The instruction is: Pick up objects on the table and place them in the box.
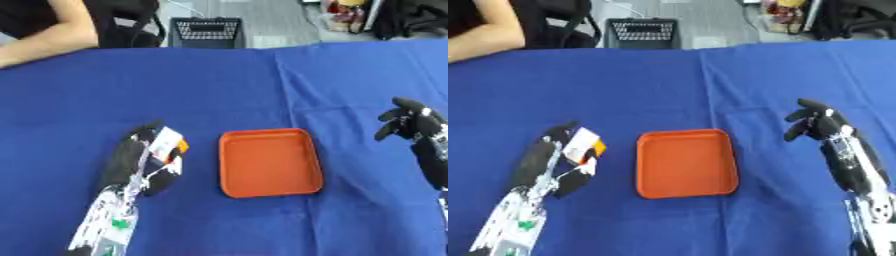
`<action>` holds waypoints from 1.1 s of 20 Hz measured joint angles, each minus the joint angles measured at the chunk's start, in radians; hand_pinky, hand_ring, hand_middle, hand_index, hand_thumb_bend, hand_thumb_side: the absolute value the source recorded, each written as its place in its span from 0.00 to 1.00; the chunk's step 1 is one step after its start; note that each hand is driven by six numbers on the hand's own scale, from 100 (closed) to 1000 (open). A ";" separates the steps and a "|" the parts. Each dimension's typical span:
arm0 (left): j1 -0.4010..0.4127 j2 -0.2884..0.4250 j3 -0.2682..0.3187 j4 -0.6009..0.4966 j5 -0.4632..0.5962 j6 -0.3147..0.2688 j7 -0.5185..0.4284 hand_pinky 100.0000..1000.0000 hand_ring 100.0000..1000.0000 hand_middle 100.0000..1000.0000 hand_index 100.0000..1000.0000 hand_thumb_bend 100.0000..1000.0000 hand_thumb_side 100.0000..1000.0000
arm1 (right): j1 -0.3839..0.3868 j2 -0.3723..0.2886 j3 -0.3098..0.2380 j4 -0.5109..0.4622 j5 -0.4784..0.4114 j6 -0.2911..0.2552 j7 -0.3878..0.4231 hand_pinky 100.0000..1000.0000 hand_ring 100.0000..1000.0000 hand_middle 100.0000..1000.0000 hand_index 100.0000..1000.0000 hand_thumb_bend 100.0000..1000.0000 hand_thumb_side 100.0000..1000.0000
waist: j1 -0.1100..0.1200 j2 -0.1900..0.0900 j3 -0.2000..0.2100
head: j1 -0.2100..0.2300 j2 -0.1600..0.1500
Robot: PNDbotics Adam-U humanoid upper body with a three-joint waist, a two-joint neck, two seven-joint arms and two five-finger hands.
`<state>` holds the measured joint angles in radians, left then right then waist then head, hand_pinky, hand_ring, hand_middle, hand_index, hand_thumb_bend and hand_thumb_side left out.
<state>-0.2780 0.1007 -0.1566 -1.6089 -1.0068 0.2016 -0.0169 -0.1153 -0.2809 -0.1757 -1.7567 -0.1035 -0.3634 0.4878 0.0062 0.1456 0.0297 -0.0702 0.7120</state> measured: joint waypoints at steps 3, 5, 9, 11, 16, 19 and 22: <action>-0.030 0.012 -0.008 -0.037 0.026 0.001 -0.010 1.00 1.00 0.55 1.00 0.08 0.29 | 0.000 0.000 0.000 0.000 0.000 -0.001 0.001 0.49 0.49 0.61 0.87 0.00 0.90 | 0.000 0.000 -0.001 | 0.000 0.000; -0.053 0.019 -0.019 -0.049 0.038 -0.001 -0.022 1.00 1.00 0.55 1.00 0.09 0.28 | 0.000 0.000 0.000 0.000 0.000 -0.001 0.001 0.49 0.49 0.61 0.87 0.00 0.90 | 0.000 -0.001 -0.003 | 0.000 0.000; -0.086 0.025 -0.056 -0.051 0.050 -0.021 -0.054 1.00 1.00 0.54 1.00 0.11 0.27 | 0.000 0.000 0.000 0.000 0.000 0.001 0.003 0.49 0.49 0.61 0.87 0.00 0.90 | 0.001 -0.001 -0.008 | 0.000 0.000; -0.105 0.026 -0.077 -0.043 0.051 -0.035 -0.070 1.00 1.00 0.54 1.00 0.11 0.27 | 0.000 0.000 0.000 0.000 0.000 0.001 0.004 0.49 0.49 0.61 0.87 0.00 0.90 | 0.001 -0.001 -0.010 | 0.000 0.000; -0.152 0.024 -0.139 0.001 0.056 -0.079 -0.114 1.00 1.00 0.54 1.00 0.12 0.29 | 0.000 0.000 0.001 0.000 0.000 0.001 0.007 0.49 0.49 0.61 0.87 0.00 0.90 | 0.003 -0.002 -0.017 | 0.001 0.000; -0.185 0.017 -0.174 0.031 0.057 -0.105 -0.135 1.00 1.00 0.53 1.00 0.12 0.29 | 0.000 0.000 0.003 0.000 -0.001 0.000 0.009 0.49 0.49 0.61 0.87 0.00 0.90 | 0.004 -0.002 -0.024 | 0.005 0.000; -0.206 0.008 -0.203 0.065 0.057 -0.131 -0.150 1.00 1.00 0.54 1.00 0.12 0.32 | 0.000 0.000 0.006 0.000 -0.001 0.001 0.012 0.49 0.49 0.61 0.87 0.00 0.90 | 0.004 -0.002 -0.028 | 0.008 0.000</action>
<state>-0.4841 0.1088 -0.3601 -1.5435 -0.9500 0.0708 -0.1669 -0.1150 -0.2809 -0.1696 -1.7565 -0.1041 -0.3624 0.4996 0.0099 0.1432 0.0017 -0.0624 0.7120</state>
